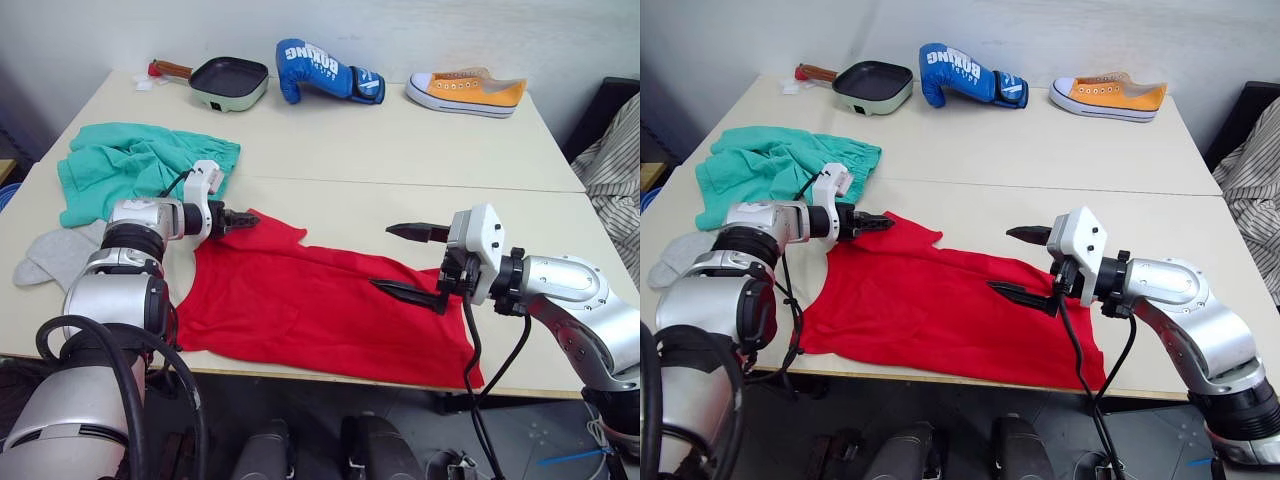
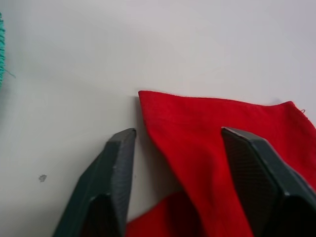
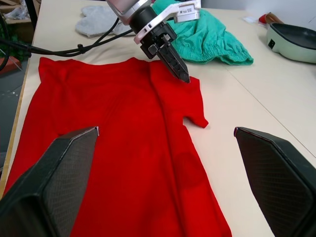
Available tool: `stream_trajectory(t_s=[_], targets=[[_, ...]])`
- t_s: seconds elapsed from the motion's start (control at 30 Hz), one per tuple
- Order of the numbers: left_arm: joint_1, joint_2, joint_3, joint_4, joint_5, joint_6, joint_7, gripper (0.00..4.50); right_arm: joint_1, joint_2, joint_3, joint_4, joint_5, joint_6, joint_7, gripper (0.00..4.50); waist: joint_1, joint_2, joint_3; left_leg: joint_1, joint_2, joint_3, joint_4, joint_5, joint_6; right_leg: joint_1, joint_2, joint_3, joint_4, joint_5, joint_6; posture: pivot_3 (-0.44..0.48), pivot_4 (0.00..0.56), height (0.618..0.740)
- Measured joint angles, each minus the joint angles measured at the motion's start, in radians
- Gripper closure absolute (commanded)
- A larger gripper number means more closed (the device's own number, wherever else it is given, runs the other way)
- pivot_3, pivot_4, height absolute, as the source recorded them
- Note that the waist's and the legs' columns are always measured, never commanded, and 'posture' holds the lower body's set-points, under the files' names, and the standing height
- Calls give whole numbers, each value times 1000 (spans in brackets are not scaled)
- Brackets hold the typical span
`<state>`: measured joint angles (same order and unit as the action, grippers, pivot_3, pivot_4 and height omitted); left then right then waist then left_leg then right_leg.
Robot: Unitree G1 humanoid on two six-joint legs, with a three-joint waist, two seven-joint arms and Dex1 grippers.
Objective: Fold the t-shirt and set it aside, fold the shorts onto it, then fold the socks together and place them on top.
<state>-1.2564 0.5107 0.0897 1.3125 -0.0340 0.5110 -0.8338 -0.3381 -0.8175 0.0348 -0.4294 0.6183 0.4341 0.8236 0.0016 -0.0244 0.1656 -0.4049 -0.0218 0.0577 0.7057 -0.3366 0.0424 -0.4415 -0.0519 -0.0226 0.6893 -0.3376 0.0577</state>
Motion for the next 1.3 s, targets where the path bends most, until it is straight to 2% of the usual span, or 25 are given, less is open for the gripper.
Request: stream_trajectory(t_s=[0.1, 0.17, 0.2, 0.4, 0.53, 0.63, 0.93, 1.1, 1.23, 1.3], targets=[[0, -1, 8, 0, 0, -64, -36, 3687, 23, 0, -4, -1, -14, 5, 3, 0, 0, 0, 0, 0, 0, 0, 0, 0, 0, 0, 0, 0, 0, 0, 0, 0, 150, 740], [16, 3, -19, -15, 15, -204, -125, 4308, 45, 0, -8, -2, -24, 5, 5, 0, -1, 0, 0, 0, 0, 1, 0, 0, 0, 0, 0, -1, 0, 0, 0, 0, 150, 740], [29, 6, -35, -32, 23, -291, -192, 4466, 54, 0, -9, -2, -29, 5, 7, 0, -3, 0, 0, 0, 0, 2, 0, 0, 0, -1, 0, -1, 0, 0, 0, 0, 150, 740], [85, 60, -61, -121, 24, -564, -456, 4466, 93, 0, -15, -16, -51, 8, 11, 0, -9, 0, 0, 0, 1, 4, -1, 0, -1, -1, 0, 0, 0, 0, 0, 0, 150, 740], [119, 103, -67, -130, 26, -595, -493, 4466, 100, 0, -21, -16, -66, 9, 12, 0, -5, 0, 0, 0, 1, 3, -1, 0, -1, -1, 0, 0, 0, 0, 0, 0, 150, 740], [103, 104, -63, -95, 30, -491, -377, 3910, 97, 3, -21, -13, -71, 9, 15, 0, -1, 0, 0, 0, 0, 3, 0, 0, 0, -1, 0, 0, 0, 0, 0, 0, 150, 740], [29, 74, -39, 2, 44, -136, -38, 1070, 54, 34, -2, 7, -108, 6, 42, 0, -4, -1, -1, 0, 0, 3, 0, -1, 1, -1, -1, 0, 1, 0, 0, 0, 150, 740], [13, 49, -15, 6, 35, -53, -5, 1070, 46, 38, -1, 7, -114, 7, 46, 0, -3, -1, -1, 0, 0, 3, 0, -1, 1, -1, -1, -1, 1, 0, 0, 0, 150, 740], [9, 18, -17, 5, 41, -53, 7, 1070, 62, 42, -2, 5, -120, 7, 45, 0, -2, -1, -1, 0, 0, 3, 0, -1, 1, -1, -1, -1, 1, 0, 0, 0, 150, 740], [6, 9, -20, 4, 46, -55, 28, 1498, 75, 43, -1, 3, -127, 8, 43, 0, -1, -1, -1, 0, 0, 3, 0, -1, 1, -1, -1, -1, 1, 0, 0, 0, 150, 740]])
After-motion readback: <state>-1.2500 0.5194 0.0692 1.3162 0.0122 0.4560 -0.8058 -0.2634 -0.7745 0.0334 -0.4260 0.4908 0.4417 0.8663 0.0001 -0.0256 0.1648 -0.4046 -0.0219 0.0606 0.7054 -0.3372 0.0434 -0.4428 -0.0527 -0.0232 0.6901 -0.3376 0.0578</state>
